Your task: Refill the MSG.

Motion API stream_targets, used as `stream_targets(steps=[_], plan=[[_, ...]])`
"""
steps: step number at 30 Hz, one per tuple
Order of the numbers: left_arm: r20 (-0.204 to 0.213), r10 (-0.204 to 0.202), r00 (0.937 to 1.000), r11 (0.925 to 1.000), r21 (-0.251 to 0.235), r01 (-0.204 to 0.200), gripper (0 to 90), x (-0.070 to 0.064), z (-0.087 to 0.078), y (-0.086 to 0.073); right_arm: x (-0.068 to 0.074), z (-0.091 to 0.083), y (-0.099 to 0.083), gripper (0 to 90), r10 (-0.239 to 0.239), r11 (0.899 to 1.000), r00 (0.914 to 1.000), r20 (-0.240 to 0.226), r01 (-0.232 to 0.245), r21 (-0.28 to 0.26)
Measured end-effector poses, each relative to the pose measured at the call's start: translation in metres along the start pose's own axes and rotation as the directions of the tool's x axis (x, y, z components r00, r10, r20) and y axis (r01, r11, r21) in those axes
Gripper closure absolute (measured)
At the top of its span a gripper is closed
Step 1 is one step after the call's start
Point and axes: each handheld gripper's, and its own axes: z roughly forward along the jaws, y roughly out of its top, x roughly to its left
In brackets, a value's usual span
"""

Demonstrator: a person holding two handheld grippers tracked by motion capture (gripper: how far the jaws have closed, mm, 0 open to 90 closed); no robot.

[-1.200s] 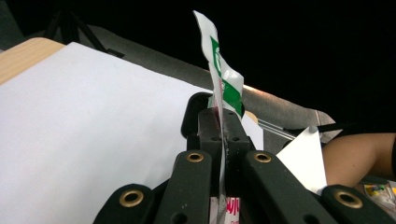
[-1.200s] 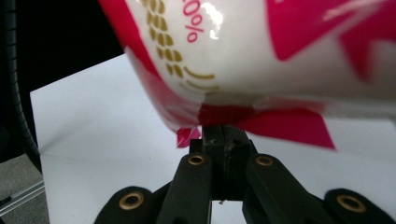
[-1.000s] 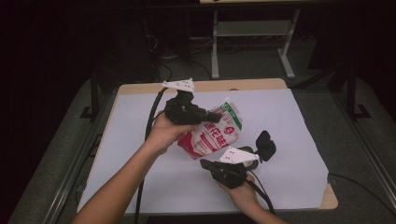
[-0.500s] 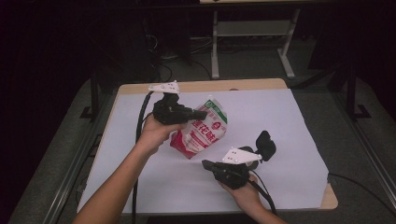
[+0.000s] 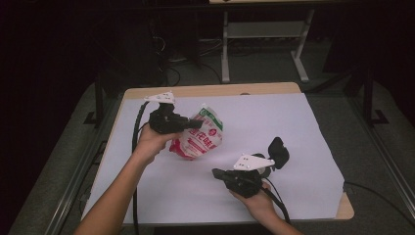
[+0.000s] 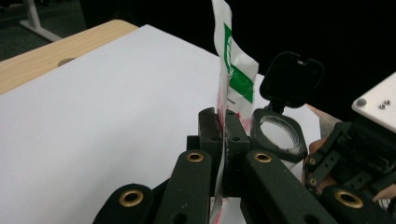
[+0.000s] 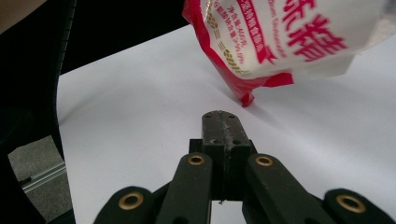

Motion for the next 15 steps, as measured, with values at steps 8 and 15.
stream_targets(steps=[8, 15], plan=[[-0.053, -0.012, 0.9985, 0.9999, -0.001, 0.012, 90.0, 0.003, -0.021, -0.01, 0.0, -0.003, 0.004, 90.0, 0.019, 1.0, 0.9993, -0.032, -0.019, 0.013], [-0.106, -0.047, 0.9933, 0.9988, -0.013, 0.046, 89.9, 0.011, -0.042, -0.023, 0.0, -0.005, 0.01, 90.0, -0.001, 1.0, 0.9977, -0.067, 0.003, 0.025]])
